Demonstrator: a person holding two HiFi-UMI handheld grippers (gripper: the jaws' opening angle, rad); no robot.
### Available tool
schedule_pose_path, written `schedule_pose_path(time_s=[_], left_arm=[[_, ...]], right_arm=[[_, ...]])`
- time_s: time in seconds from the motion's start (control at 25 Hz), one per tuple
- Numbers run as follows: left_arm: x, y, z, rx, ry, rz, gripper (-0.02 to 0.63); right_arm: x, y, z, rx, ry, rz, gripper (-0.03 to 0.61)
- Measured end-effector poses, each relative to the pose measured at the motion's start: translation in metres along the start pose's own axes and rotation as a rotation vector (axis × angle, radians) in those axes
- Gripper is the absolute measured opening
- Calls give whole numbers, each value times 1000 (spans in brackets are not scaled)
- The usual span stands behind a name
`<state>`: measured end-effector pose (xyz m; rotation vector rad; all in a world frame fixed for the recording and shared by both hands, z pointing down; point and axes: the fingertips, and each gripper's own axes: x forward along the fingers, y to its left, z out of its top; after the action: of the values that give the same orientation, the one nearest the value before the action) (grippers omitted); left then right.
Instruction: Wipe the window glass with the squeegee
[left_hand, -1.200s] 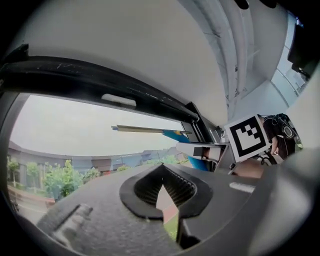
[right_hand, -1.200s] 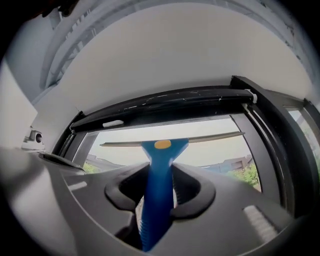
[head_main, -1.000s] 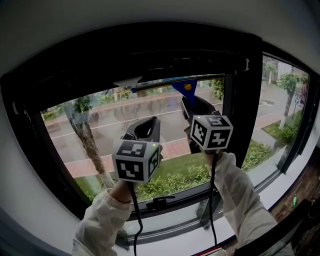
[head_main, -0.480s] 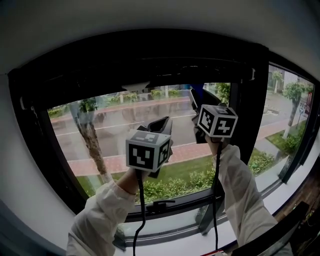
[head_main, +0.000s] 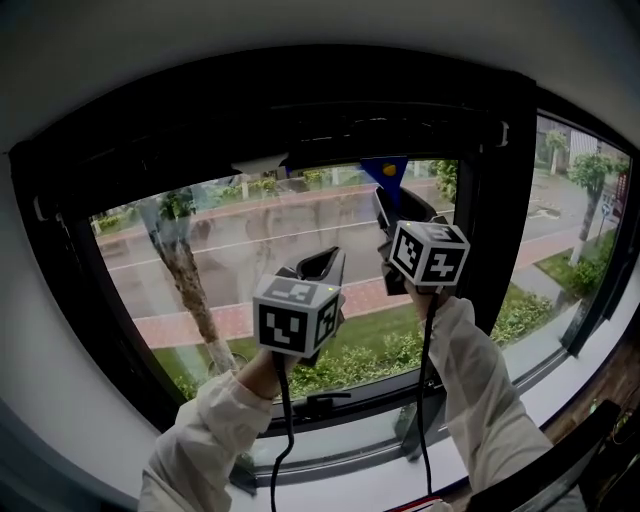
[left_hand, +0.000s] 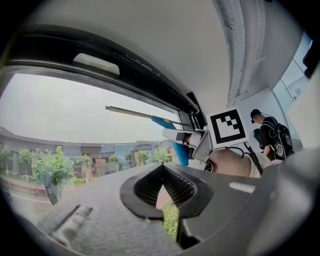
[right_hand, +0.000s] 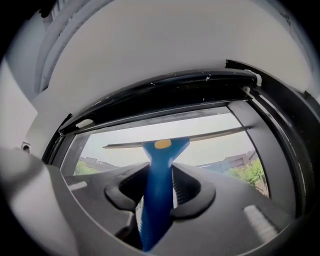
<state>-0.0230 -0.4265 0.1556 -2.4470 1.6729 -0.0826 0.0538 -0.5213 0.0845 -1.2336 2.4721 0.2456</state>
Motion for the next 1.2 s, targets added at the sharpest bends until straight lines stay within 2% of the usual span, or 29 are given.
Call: schedule_pose_path(time_s=[0.32,0.72,1.2], left_arm=[[1,-21,-38,3,31,-23,2],[5,-34,-67,-63,65,-53,2],[-8,-46,-140,-147,153,-62,2]], right_arm=[[-16,0,-29,-16,50,2,138],[-34,0,-70,-18,102,-9,138],[-63,1,-144,10,223,-16,138]])
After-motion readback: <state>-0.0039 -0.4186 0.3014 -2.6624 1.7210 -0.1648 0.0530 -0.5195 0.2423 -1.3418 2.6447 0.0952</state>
